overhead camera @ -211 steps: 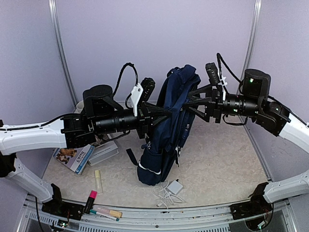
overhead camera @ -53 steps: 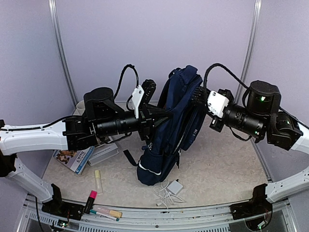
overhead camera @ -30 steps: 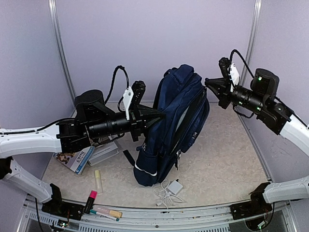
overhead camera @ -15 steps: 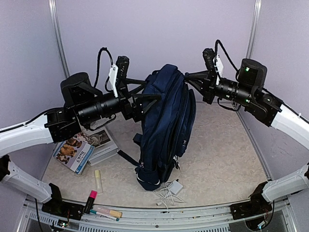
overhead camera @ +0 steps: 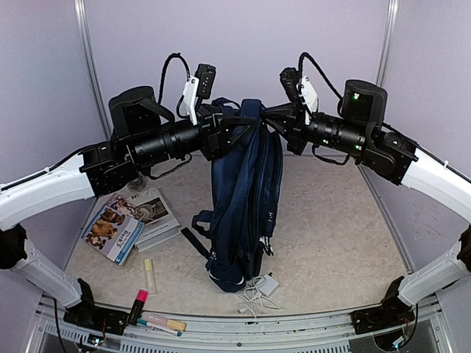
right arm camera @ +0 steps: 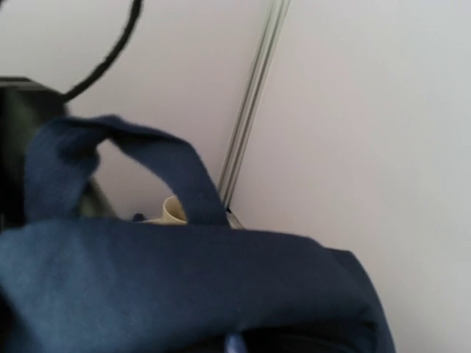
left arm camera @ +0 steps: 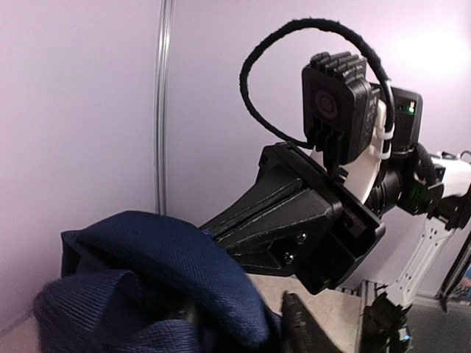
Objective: Pack the student bag
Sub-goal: Hold the student bag at the center of the board, then unzip the second largest pocket of the student bag.
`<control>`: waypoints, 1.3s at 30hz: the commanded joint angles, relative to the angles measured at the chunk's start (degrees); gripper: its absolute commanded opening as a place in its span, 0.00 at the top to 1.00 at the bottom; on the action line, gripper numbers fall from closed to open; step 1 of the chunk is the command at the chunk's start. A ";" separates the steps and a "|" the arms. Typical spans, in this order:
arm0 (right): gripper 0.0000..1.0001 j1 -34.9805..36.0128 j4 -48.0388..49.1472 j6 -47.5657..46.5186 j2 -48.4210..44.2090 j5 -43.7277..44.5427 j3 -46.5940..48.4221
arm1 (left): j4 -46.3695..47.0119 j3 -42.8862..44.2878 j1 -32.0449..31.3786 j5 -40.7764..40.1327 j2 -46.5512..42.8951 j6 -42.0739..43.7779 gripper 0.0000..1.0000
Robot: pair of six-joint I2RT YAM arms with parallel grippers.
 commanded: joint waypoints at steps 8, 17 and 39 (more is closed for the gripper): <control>1.00 0.38 5.93 1.15 -1.54 1.46 4.26 | -2.79 -3.37 0.15 2.67 -1.08 1.05 1.00; 1.00 -14.15 13.51 15.62 -2.75 -8.36 -1.13 | -3.25 0.80 -9.17 0.17 -3.14 20.63 1.00; 1.00 -40.35 18.02 27.97 4.42 -22.91 -7.55 | 10.23 -17.45 -4.71 -6.76 -19.68 21.01 1.00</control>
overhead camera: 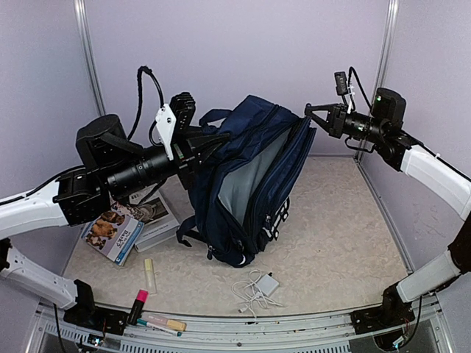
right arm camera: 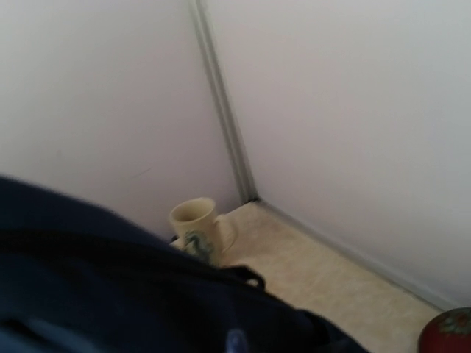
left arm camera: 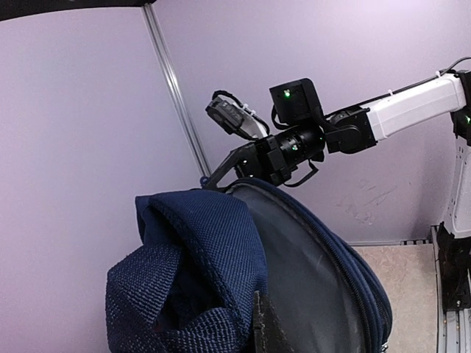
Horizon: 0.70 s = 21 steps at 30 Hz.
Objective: Pack the student bag
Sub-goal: Unzip the second largest pocket of the student bag.
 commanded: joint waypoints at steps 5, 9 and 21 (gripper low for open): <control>1.00 -7.23 9.84 1.45 2.61 -6.96 -3.53 | 8.93 -7.09 3.46 5.32 -9.28 -7.41 1.00; 1.00 -4.51 11.69 -0.47 1.02 -13.99 -7.90 | 12.37 -4.87 3.45 6.40 -6.77 -6.25 1.00; 1.00 -1.71 32.18 8.24 -3.07 -10.83 -24.55 | 30.29 8.58 3.13 14.45 8.91 -1.35 1.00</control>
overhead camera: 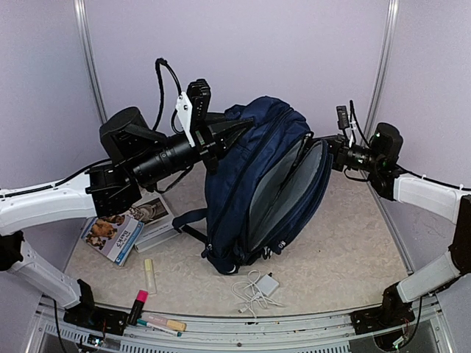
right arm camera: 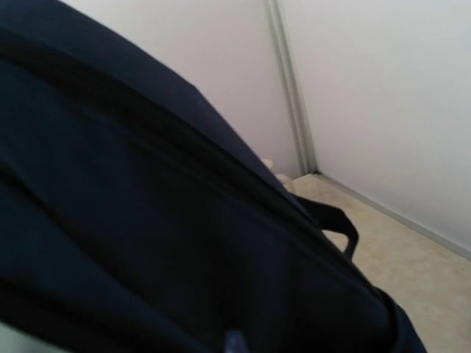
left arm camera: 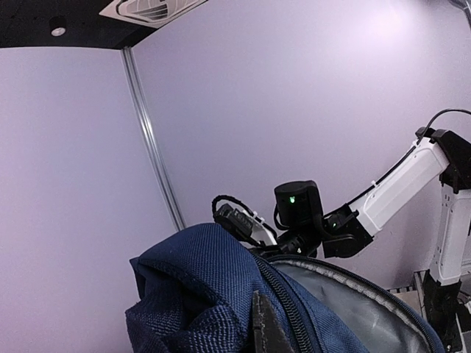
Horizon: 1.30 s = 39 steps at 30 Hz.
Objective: Pack the student bag
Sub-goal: Unzip the second largest pocket of the student bag.
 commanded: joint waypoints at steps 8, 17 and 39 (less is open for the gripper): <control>1.00 0.13 19.38 3.89 -1.84 11.87 -17.52 | 13.64 10.11 -0.40 8.77 1.93 1.96 1.00; 1.00 -0.80 28.18 9.59 6.96 13.04 -21.02 | 12.53 7.44 -1.79 8.36 -0.90 4.18 1.00; 0.05 -1.19 -30.68 -6.97 -16.08 30.42 0.78 | 9.36 4.84 -1.89 2.60 0.08 7.07 1.00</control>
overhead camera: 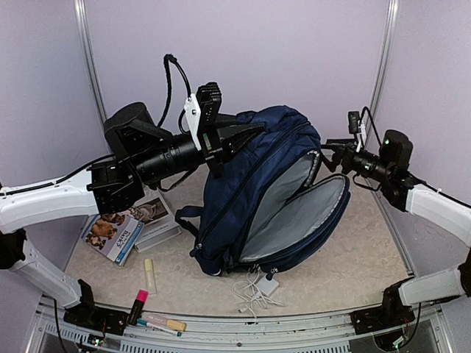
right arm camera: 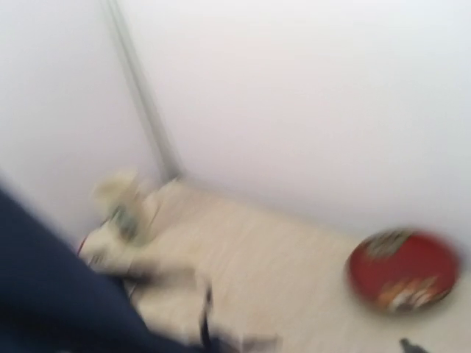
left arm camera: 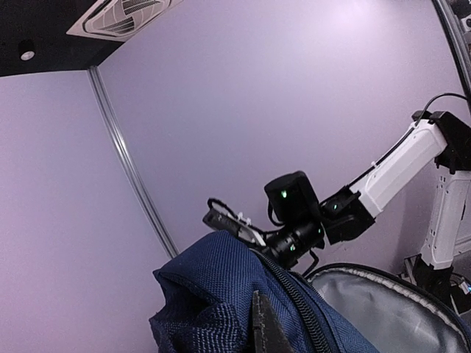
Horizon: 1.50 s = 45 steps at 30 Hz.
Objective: Pack the student bag
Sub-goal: Unzip the second largest pocket of the student bag, then pass from the left arm to the right
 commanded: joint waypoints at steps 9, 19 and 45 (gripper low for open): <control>0.05 -0.11 -42.16 -0.91 -16.07 -2.71 14.60 | 10.94 3.14 -0.59 -8.62 0.55 0.63 1.00; 0.00 -0.01 -56.78 6.29 -20.08 -4.46 18.02 | 11.44 4.85 -0.56 -12.58 3.06 -1.63 1.00; 0.58 11.42 -48.59 13.26 -13.36 1.53 13.10 | 12.65 4.33 -0.26 -13.04 4.64 -3.29 1.00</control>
